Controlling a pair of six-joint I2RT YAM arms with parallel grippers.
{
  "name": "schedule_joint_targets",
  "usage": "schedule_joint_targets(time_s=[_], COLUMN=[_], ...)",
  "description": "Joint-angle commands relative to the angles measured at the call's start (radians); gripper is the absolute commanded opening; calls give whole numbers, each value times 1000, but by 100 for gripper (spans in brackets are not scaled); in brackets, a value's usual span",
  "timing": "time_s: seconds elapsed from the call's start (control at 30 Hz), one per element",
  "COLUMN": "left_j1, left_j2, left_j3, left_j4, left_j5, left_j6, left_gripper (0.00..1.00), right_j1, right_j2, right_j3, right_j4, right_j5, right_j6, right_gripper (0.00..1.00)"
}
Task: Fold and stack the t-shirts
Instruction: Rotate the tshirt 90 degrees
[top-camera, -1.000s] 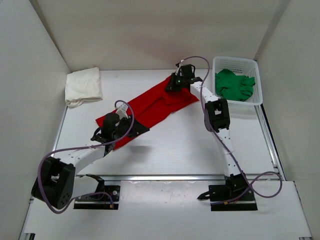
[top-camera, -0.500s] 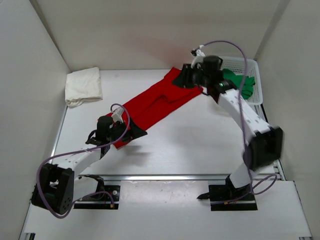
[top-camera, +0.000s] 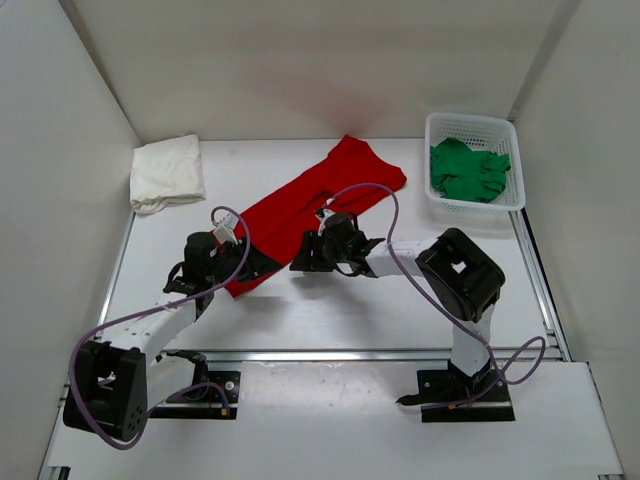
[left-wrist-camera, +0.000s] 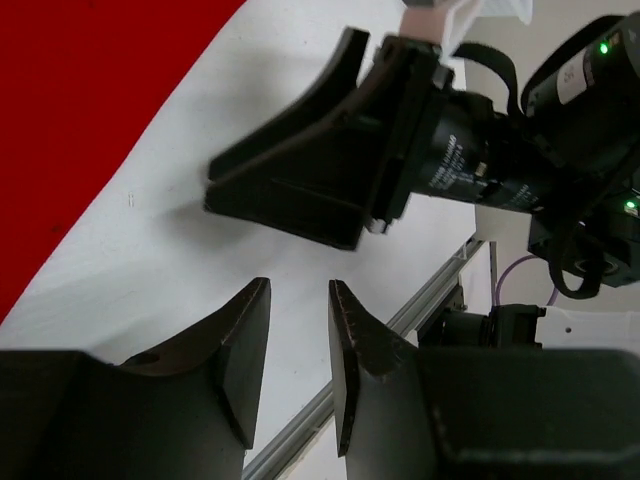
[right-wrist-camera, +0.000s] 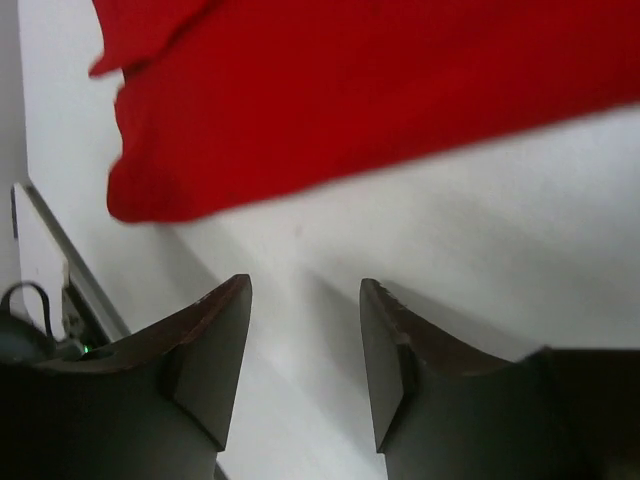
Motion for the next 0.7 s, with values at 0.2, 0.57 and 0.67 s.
schedule_joint_targets(time_s=[0.2, 0.57, 0.67], left_j1=[12, -31, -85], left_j2=[-14, 11, 34], left_j3=[16, 30, 30], left_j4=[15, 30, 21], left_j5=[31, -7, -32], left_j6=[1, 5, 16], left_gripper=[41, 41, 42], right_j1=[16, -78, -199], right_j2=[240, 76, -121], right_j3=[162, -18, -216], right_j4=[58, 83, 35], right_j5=[113, 45, 3], right_j6=[158, 138, 43], right_gripper=[37, 1, 1])
